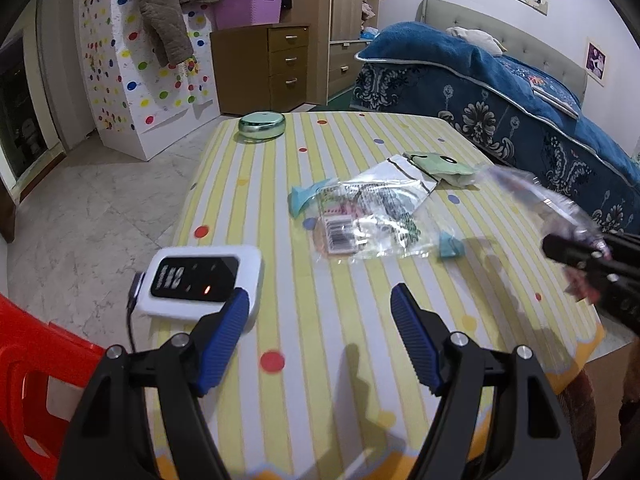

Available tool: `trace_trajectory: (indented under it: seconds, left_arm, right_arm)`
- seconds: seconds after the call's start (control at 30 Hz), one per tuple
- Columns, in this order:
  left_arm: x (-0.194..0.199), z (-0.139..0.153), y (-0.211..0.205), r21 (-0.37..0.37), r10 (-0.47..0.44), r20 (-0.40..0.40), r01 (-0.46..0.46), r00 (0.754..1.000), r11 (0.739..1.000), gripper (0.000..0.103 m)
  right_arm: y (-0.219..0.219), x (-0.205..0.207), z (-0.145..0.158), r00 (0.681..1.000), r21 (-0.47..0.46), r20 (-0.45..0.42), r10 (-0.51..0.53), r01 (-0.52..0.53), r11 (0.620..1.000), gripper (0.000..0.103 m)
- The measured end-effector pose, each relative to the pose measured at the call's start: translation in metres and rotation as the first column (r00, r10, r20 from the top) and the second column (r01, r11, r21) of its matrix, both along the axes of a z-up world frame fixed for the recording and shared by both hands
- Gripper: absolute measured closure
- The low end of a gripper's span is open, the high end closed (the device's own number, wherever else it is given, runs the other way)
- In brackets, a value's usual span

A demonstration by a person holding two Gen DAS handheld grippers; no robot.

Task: Collect trash
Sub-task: 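Grasp the clear plastic bag with pink packet using the right tool, then grasp the clear plastic packet with the left tool while the right holds its bag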

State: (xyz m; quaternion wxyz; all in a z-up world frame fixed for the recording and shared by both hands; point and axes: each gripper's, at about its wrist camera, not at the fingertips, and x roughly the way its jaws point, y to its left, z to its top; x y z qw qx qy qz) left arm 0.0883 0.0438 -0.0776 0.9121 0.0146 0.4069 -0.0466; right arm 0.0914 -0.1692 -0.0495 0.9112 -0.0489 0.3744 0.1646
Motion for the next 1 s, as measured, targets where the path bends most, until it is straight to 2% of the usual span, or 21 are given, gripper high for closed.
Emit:
trace_trajectory:
  seconds: [0.17, 0.23, 0.37, 0.43, 0.5, 0.6, 0.77, 0.87, 0.93, 1.0]
  left_arm:
    - [0.029, -0.010, -0.011, 0.001, -0.037, -0.035, 0.037, 0.999, 0.999, 0.034]
    - [0.043, -0.016, -0.013, 0.001, -0.040, -0.063, 0.040, 0.997, 0.999, 0.037]
    - [0.066, -0.028, -0.016, -0.013, -0.059, -0.120, 0.058, 0.991, 0.998, 0.038]
    - [0.068, -0.029, -0.021, 0.004, -0.085, -0.115, 0.086, 0.990, 0.996, 0.038]
    - [0.066, -0.028, -0.025, -0.022, -0.133, -0.121, 0.132, 0.984, 0.991, 0.044]
    - [0.054, -0.027, -0.037, -0.035, -0.220, -0.121, 0.218, 0.968, 0.975, 0.050]
    - [0.023, -0.027, -0.070, -0.058, -0.366, -0.109, 0.361, 0.924, 0.931, 0.051]
    - [0.014, -0.025, -0.080, -0.064, -0.413, -0.118, 0.408, 0.903, 0.911, 0.051]
    - [0.016, -0.019, -0.078, -0.045, -0.388, -0.088, 0.385, 0.918, 0.922, 0.050]
    - [0.025, -0.012, -0.070, -0.032, -0.324, -0.057, 0.322, 0.944, 0.946, 0.050]
  right_arm:
    - [-0.014, 0.004, 0.001, 0.999, 0.002, -0.002, -0.040, 0.040, 0.999, 0.090]
    - [-0.017, 0.004, -0.001, 0.999, 0.007, -0.007, -0.046, 0.046, 0.999, 0.090]
    - [-0.024, 0.002, -0.002, 0.998, 0.014, -0.014, -0.056, 0.056, 0.998, 0.089]
    - [-0.027, 0.001, -0.003, 0.998, 0.017, -0.018, -0.060, 0.060, 0.998, 0.089]
    - [-0.029, 0.000, -0.003, 0.998, 0.020, -0.022, -0.062, 0.062, 0.998, 0.089]
    - [-0.032, -0.001, -0.004, 0.997, 0.026, -0.027, -0.068, 0.069, 0.997, 0.089]
    - [-0.036, -0.001, -0.008, 0.996, 0.035, -0.034, -0.084, 0.085, 0.996, 0.089]
    - [-0.038, -0.001, -0.007, 0.995, 0.037, -0.030, -0.093, 0.094, 0.995, 0.089]
    - [-0.039, -0.002, -0.005, 0.995, 0.033, -0.020, -0.098, 0.098, 0.995, 0.089]
    - [-0.041, -0.004, -0.003, 0.995, 0.036, -0.015, -0.103, 0.104, 0.994, 0.089]
